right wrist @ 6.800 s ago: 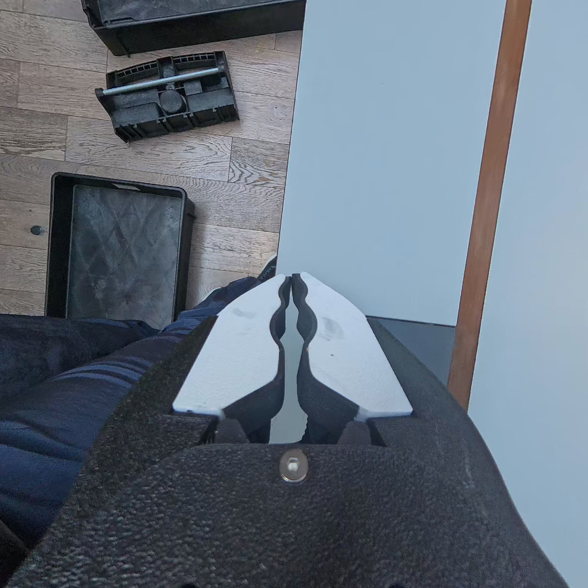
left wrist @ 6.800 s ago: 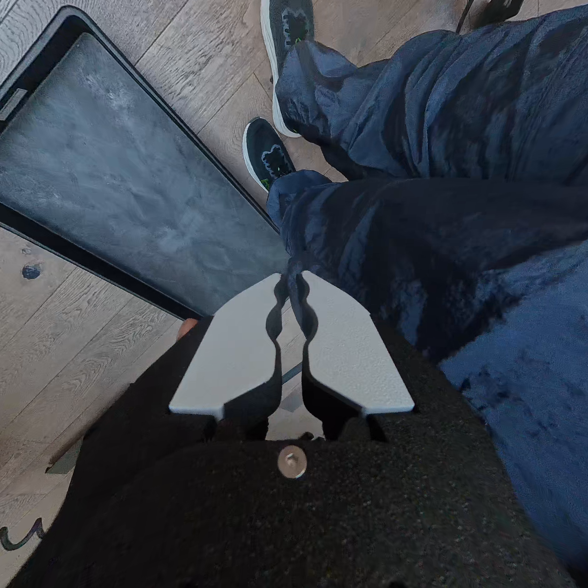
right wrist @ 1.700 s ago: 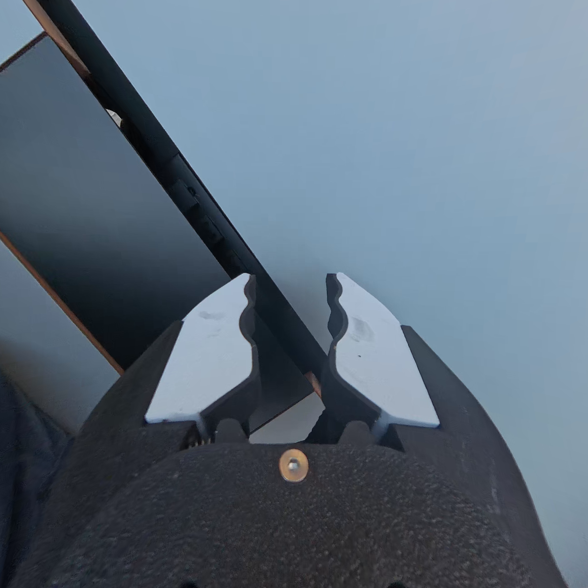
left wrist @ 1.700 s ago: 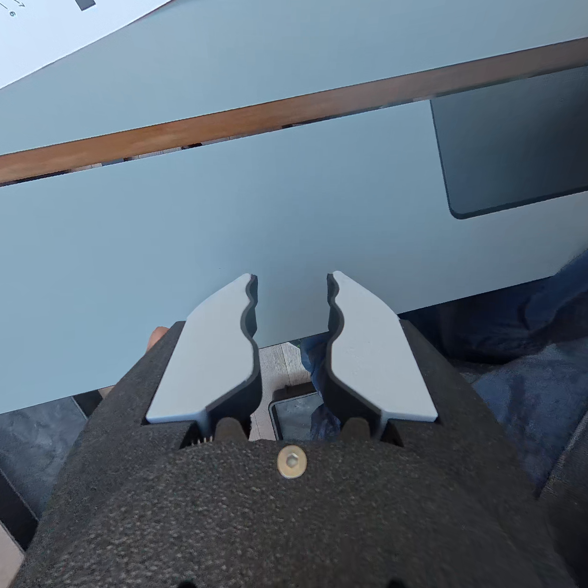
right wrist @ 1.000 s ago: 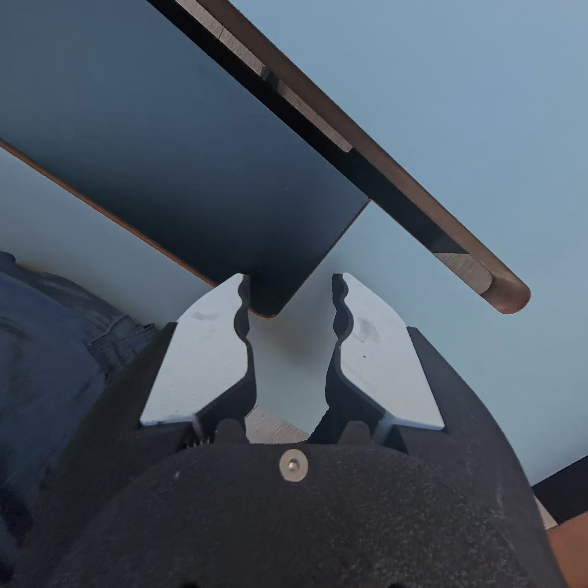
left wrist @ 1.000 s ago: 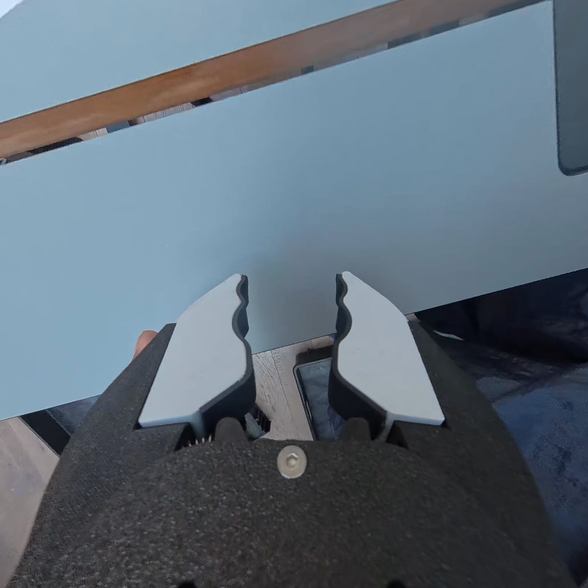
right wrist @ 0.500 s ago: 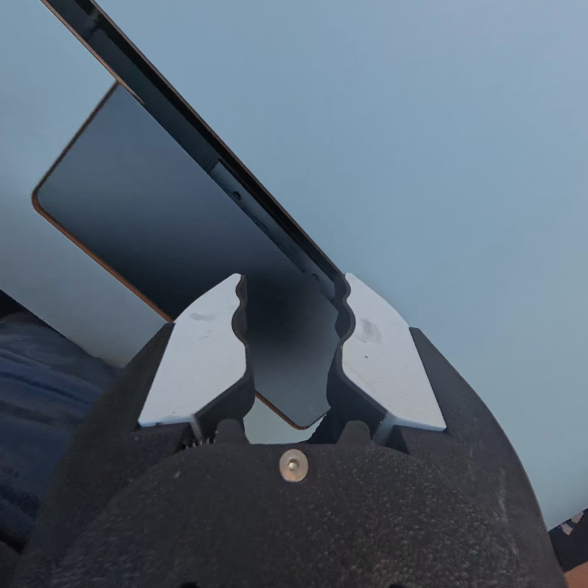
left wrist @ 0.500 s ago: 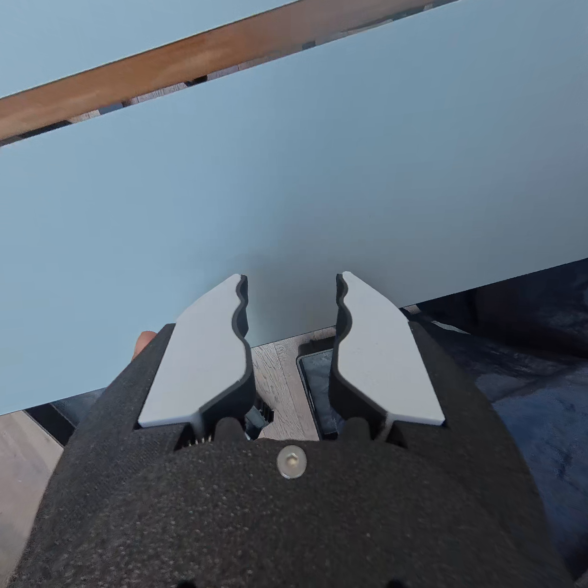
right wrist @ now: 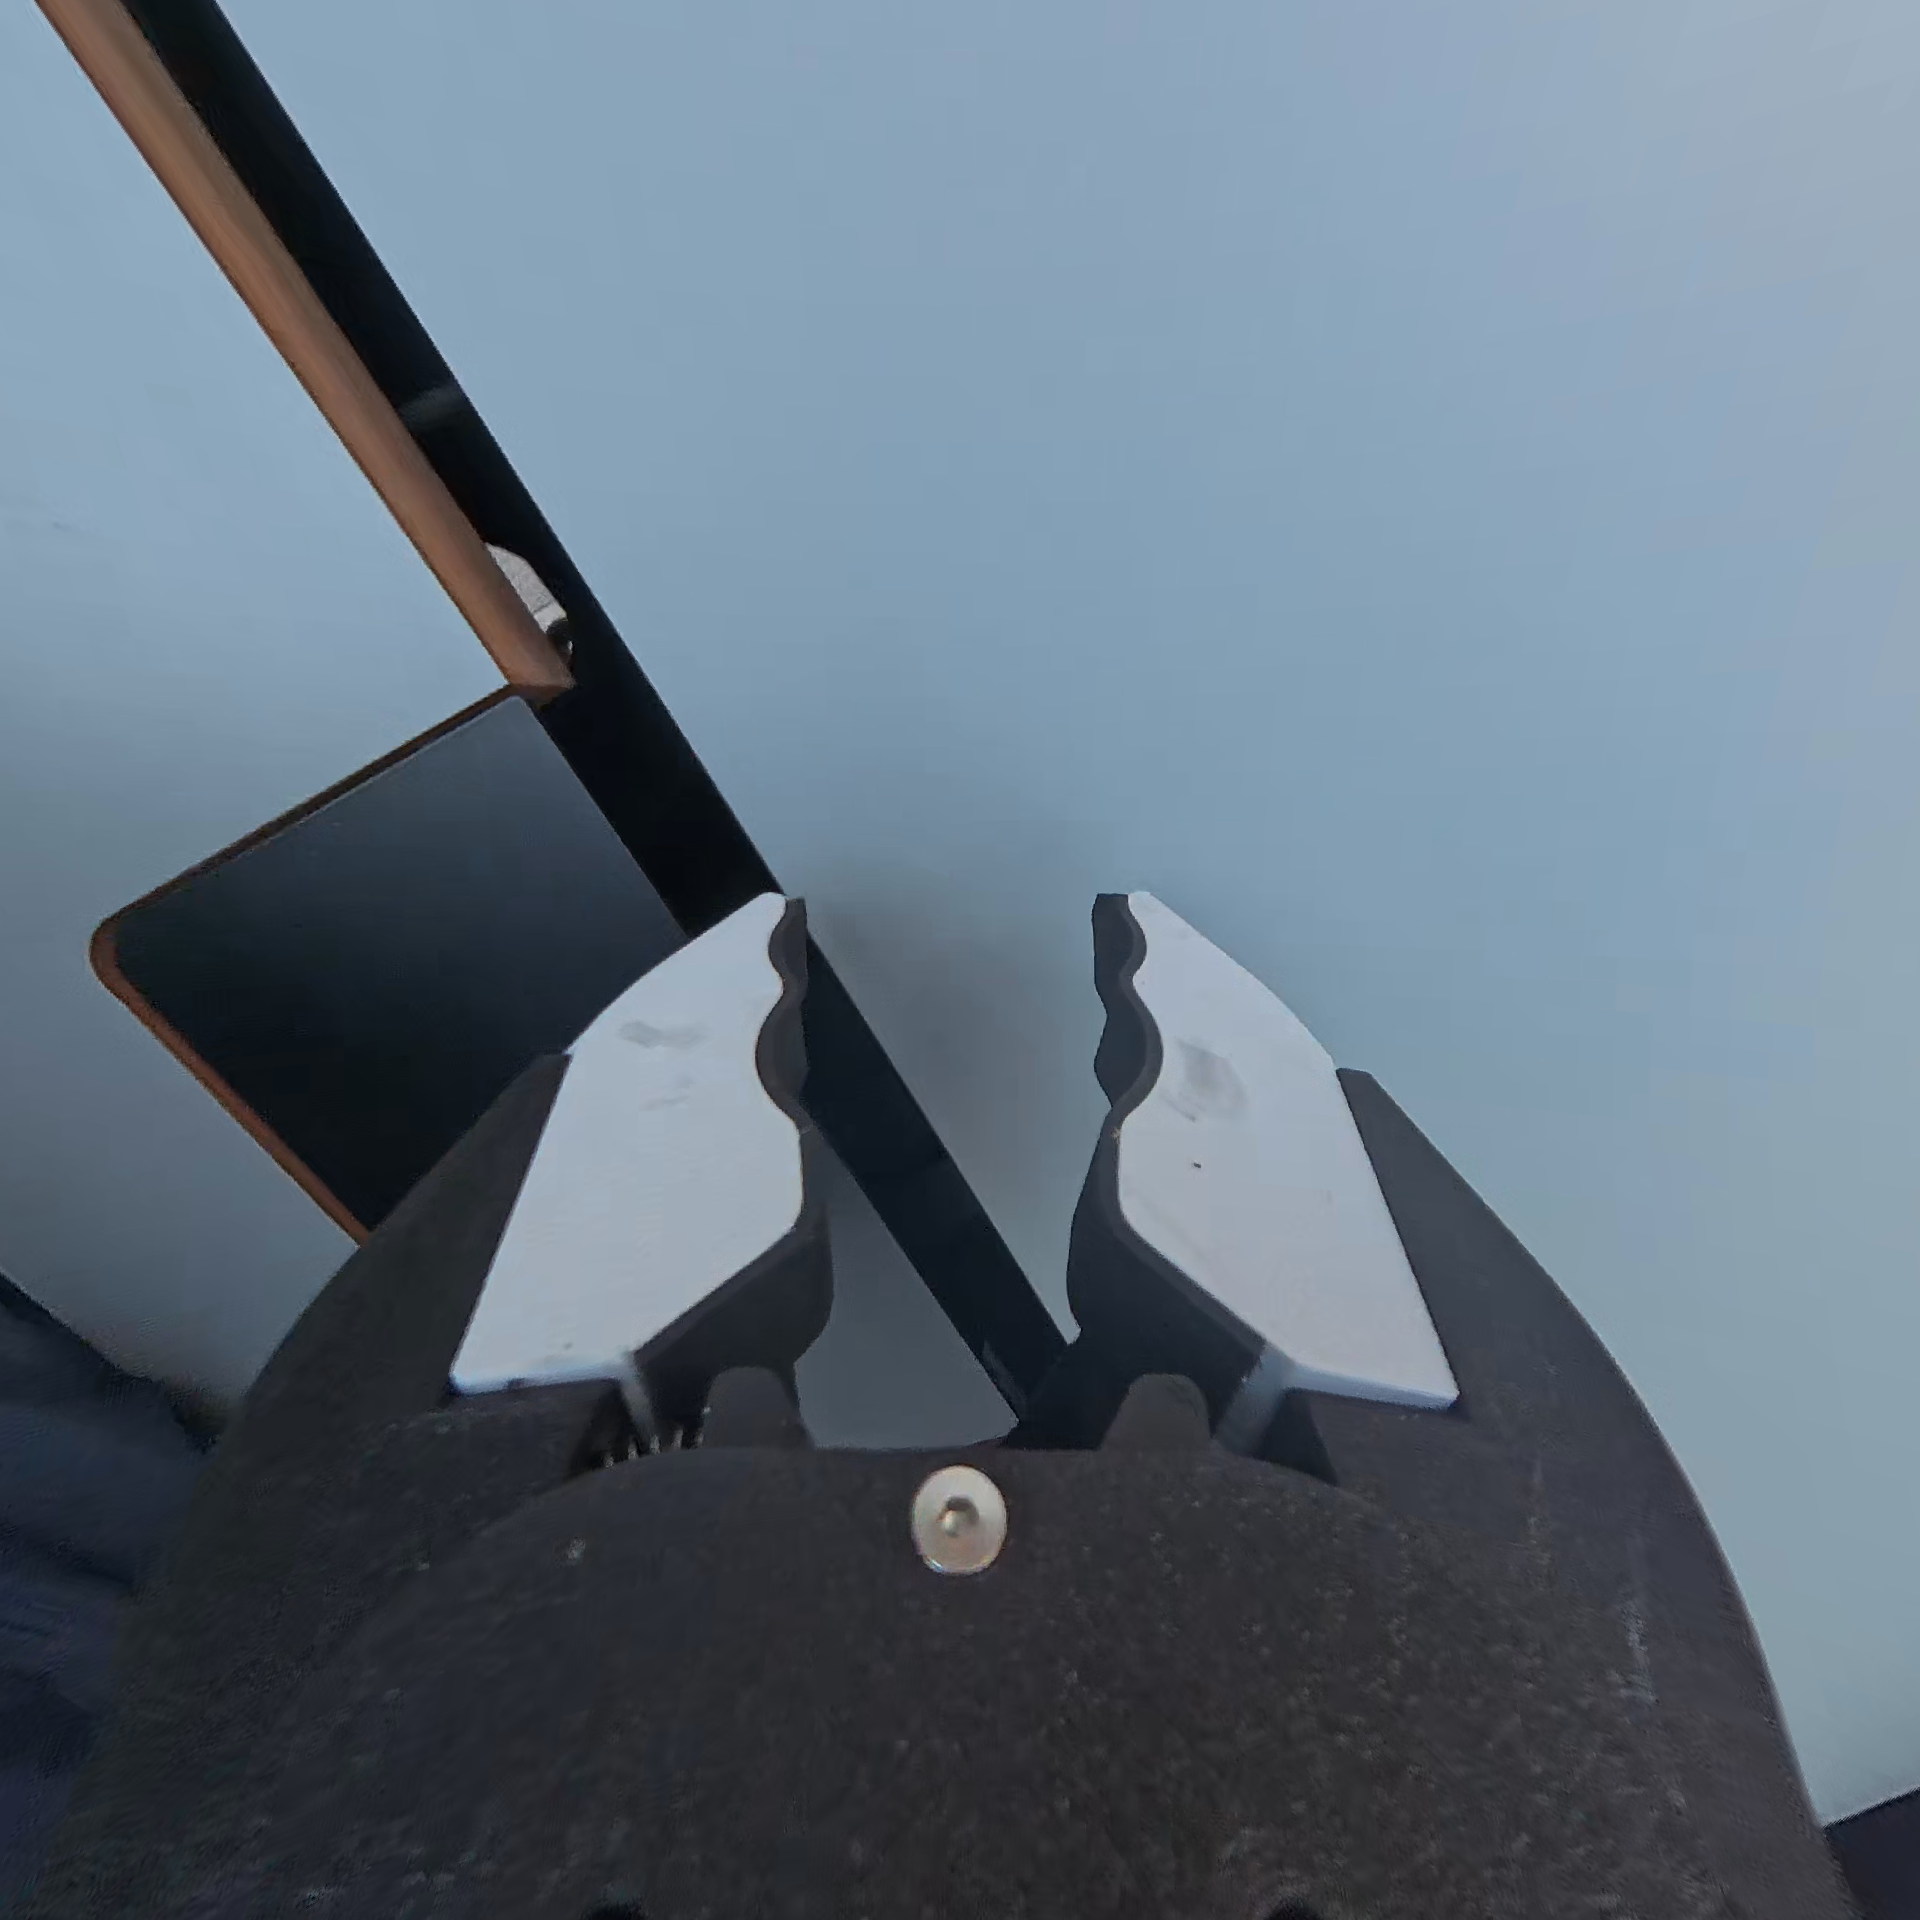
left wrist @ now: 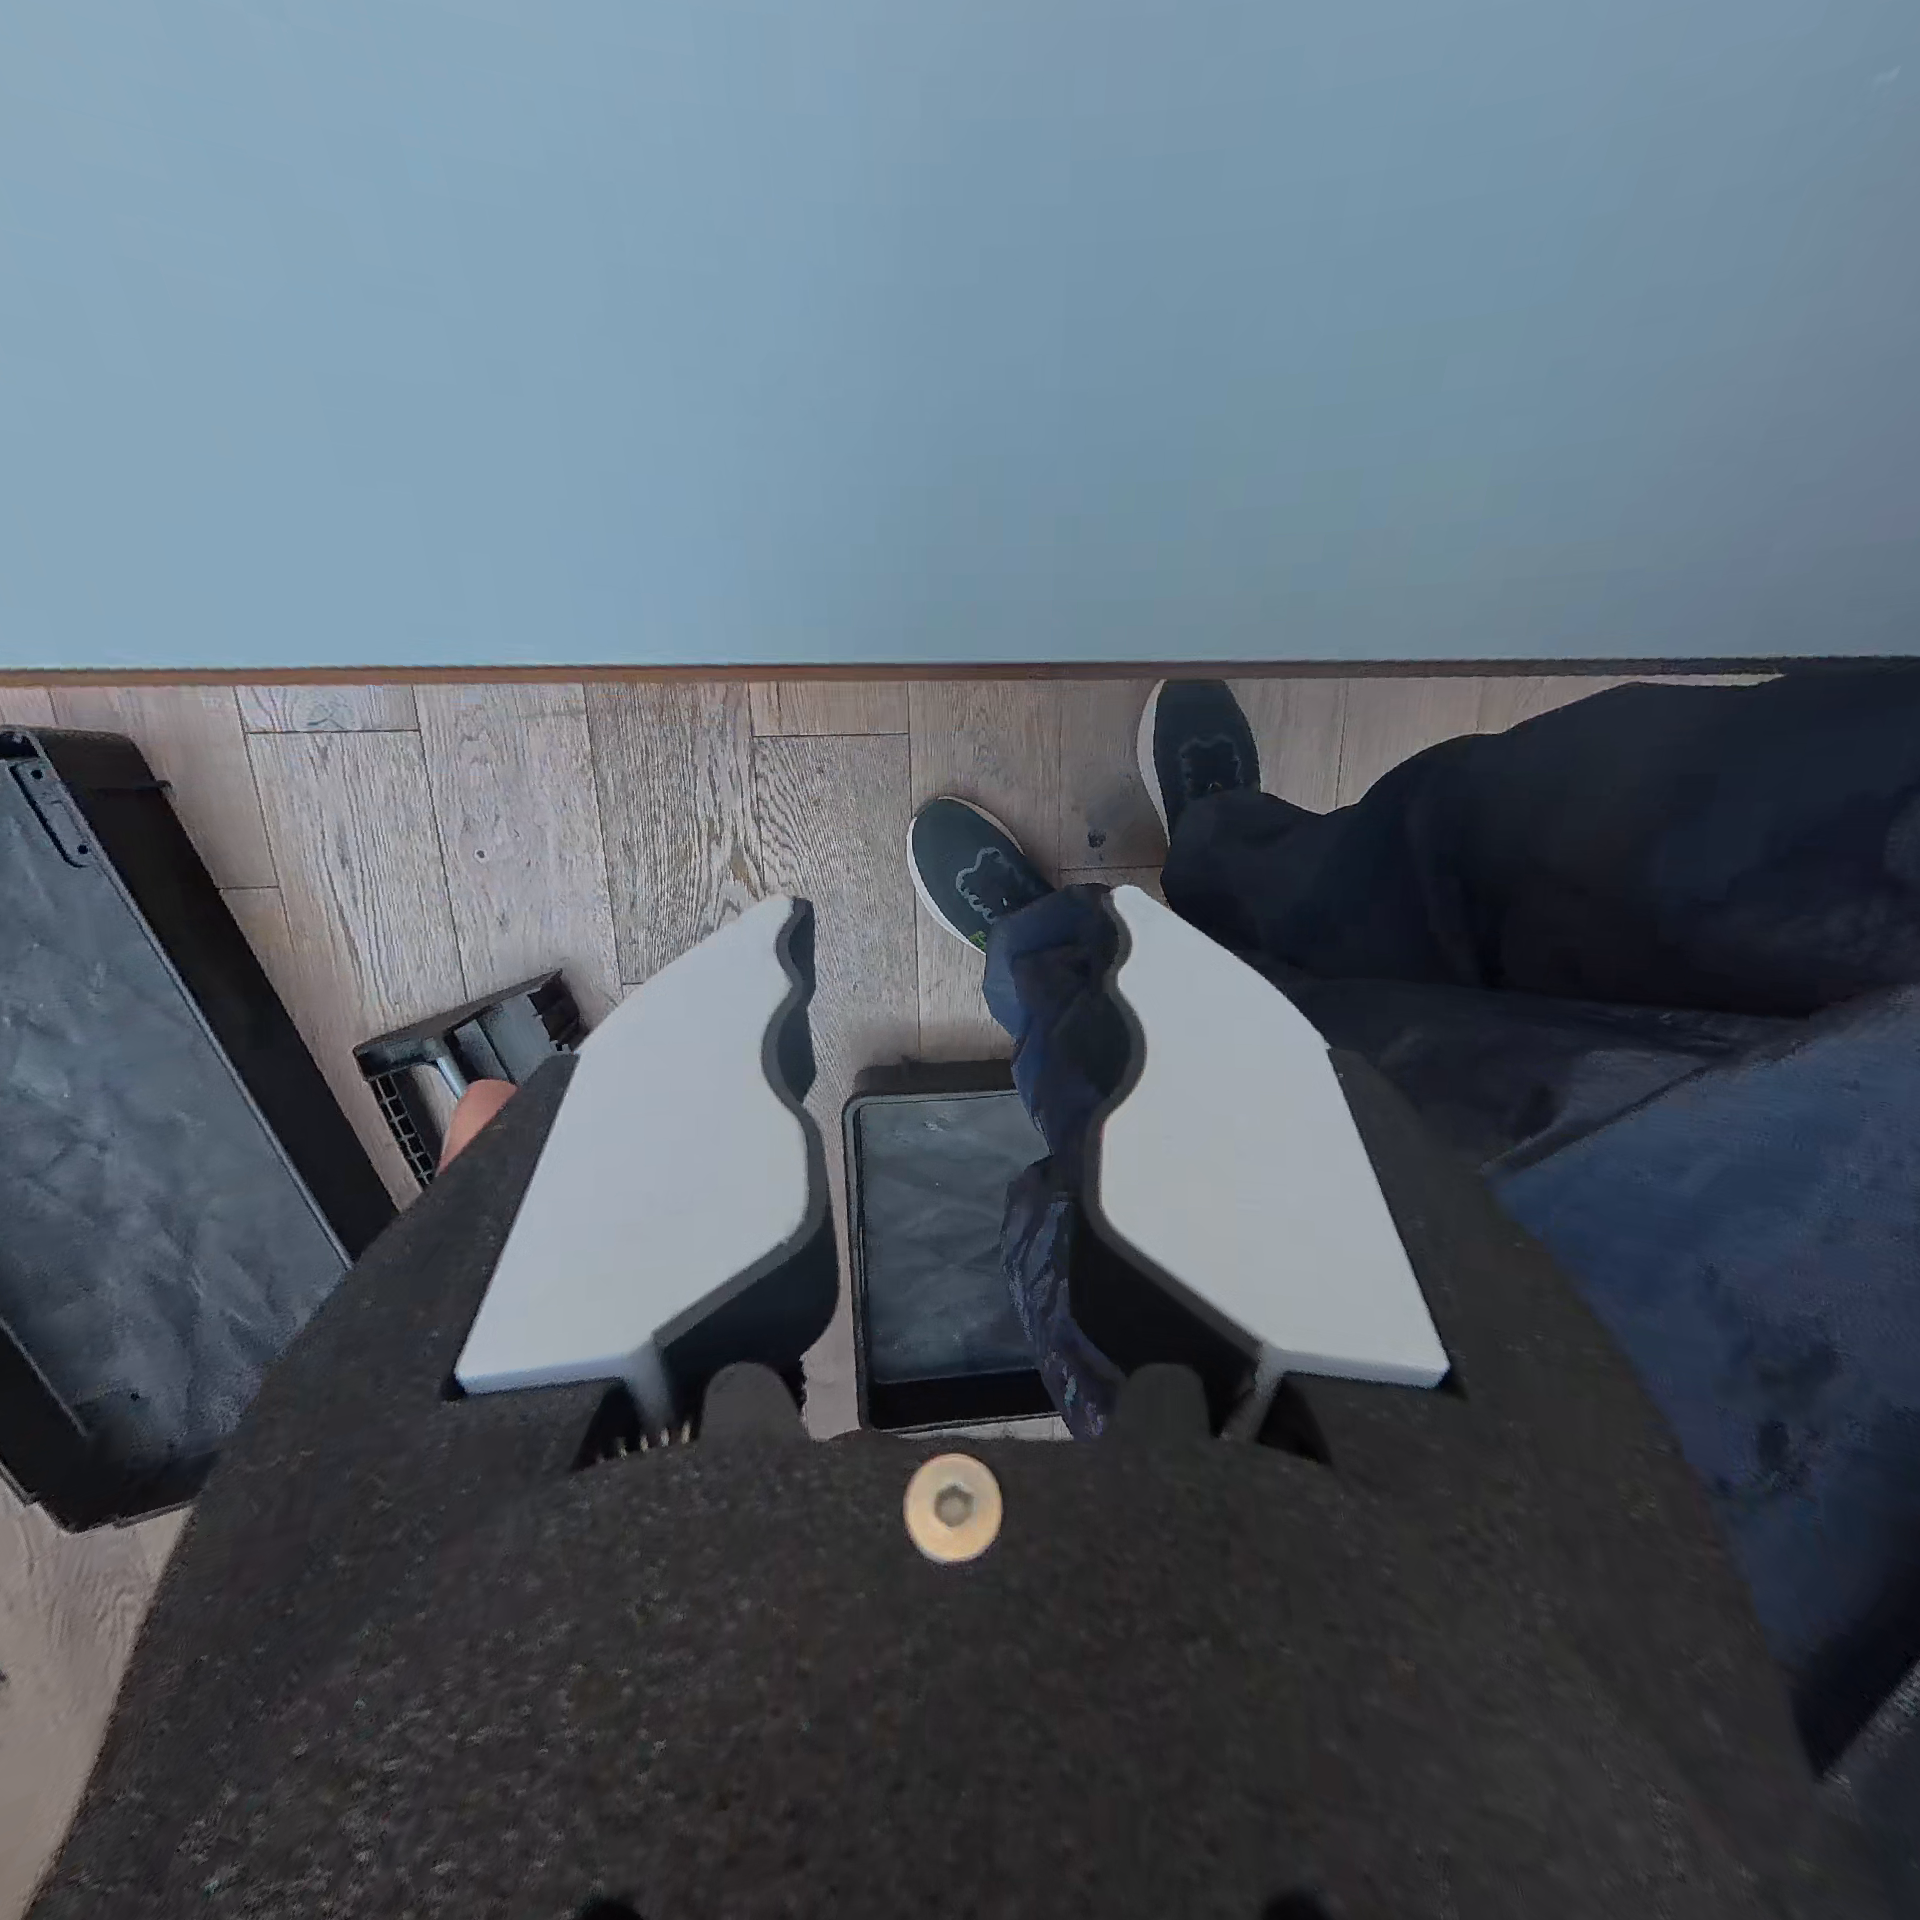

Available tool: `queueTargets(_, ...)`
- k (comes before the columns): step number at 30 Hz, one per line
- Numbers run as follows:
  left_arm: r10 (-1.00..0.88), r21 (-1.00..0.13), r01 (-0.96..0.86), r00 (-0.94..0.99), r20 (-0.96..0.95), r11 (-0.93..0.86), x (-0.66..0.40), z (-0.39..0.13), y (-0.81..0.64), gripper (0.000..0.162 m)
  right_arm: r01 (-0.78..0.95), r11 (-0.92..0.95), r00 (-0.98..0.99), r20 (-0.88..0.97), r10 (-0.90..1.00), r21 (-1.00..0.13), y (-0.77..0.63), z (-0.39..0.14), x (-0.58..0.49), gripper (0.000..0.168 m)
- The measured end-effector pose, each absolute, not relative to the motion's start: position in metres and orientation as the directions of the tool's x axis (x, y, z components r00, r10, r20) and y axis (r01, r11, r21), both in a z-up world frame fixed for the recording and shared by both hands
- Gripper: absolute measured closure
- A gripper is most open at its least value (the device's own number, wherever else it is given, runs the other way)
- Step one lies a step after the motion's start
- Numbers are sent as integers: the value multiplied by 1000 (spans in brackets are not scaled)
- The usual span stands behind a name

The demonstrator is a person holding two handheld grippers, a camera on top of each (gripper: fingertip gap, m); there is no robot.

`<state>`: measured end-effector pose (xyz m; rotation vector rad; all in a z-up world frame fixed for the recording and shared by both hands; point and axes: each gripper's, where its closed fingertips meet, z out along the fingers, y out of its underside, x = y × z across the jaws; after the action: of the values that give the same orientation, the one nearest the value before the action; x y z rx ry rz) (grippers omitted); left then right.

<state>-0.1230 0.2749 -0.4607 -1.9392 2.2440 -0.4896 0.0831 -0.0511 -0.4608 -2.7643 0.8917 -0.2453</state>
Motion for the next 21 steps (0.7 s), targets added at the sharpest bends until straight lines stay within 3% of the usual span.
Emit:
queueTargets(7, -983, -323, -942, -136, 124, 90, -137, -463, 275, 110, -568, -785, 805, 31, -593, -247, -37, -466, 68, 114)
queueTargets(11, -978, -320, -940, -169, 125, 122, -133, -464, 271, 110, -572, -762, 790, 47, -612, -304, -33, -457, 70, 117)
queueTargets(15, -969, -317, -935, -207, 133, 157, -125, -466, 264, 110, -599, -764, 784, 18, -620, -239, -45, -467, 55, 112)
queueTargets(19, -959, -333, -922, -254, 127, 200, -116, -463, 259, 110, -597, -743, 772, 34, -634, -303, -46, -454, 50, 116)
queueTargets(21, -957, -328, -923, -258, 132, 203, -116, -464, 257, 110, -614, -739, 765, 21, -644, -279, -53, -459, 41, 115)
